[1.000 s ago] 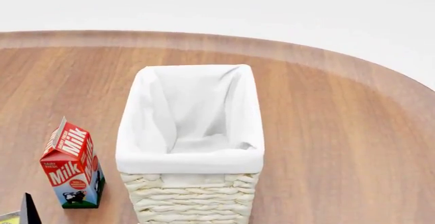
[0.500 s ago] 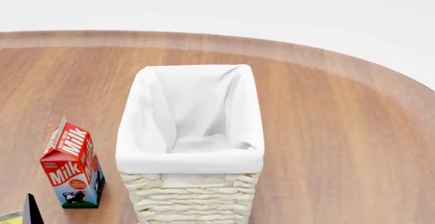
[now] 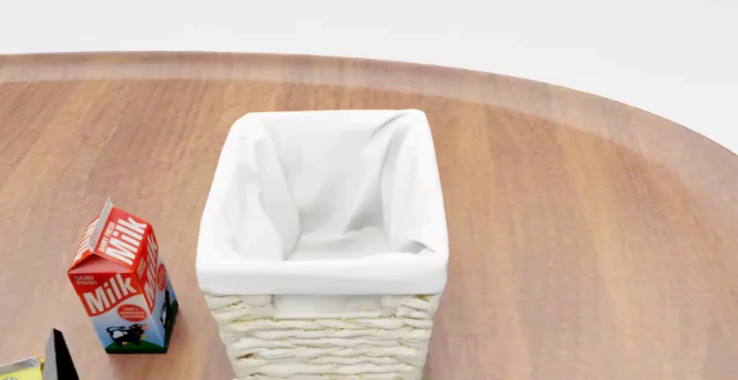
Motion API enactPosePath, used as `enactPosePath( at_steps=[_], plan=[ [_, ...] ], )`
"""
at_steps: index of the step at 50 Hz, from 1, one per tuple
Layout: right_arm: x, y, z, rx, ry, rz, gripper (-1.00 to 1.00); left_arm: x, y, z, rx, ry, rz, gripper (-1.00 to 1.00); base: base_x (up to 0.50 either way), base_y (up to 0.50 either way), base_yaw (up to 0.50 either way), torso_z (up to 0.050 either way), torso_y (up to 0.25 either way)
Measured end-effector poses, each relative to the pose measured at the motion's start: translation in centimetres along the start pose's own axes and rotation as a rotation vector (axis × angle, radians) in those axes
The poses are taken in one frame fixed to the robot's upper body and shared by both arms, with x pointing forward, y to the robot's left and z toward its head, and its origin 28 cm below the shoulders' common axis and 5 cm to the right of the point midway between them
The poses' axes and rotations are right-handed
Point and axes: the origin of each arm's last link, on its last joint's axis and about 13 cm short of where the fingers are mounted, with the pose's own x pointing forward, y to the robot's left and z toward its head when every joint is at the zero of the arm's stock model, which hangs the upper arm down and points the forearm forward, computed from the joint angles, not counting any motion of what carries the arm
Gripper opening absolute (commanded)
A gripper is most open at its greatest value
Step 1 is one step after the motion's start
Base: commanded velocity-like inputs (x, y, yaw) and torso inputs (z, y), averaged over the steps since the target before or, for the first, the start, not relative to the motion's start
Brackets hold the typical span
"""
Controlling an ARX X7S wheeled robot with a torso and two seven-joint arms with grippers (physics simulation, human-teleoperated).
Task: Pick up the alphabet soup, and put it in the basket.
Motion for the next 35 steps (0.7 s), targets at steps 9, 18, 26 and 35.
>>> enactPosePath(
  at_steps=[9,18,26,35],
  plan=[
    [0.31,0.25,-0.59,-0.024,0.048,0.006,1.00,-0.01,-0.02,-0.04,0.000,0.000,-0.001,1.00,0.00,0.00,0.00,0.000,0.000],
    [0.48,0.37,-0.94,-0.041,0.082,0.009,1.00,-0.04,-0.08,0.03,0.001,0.000,-0.002,1.00,0.00,0.00,0.00,0.000,0.000],
    [0.42,0.50,-0.86,-0.062,0.105,0.008,1.00,-0.06,-0.13,0.06,0.002,0.001,-0.003,1.00,0.00,0.00,0.00,0.000,0.000],
    [0.39,0.66,-0.84,-0.083,0.123,0.010,1.00,-0.06,-0.16,0.06,0.004,0.003,-0.004,1.00,0.00,0.00,0.00,0.000,0.000]
  ],
)
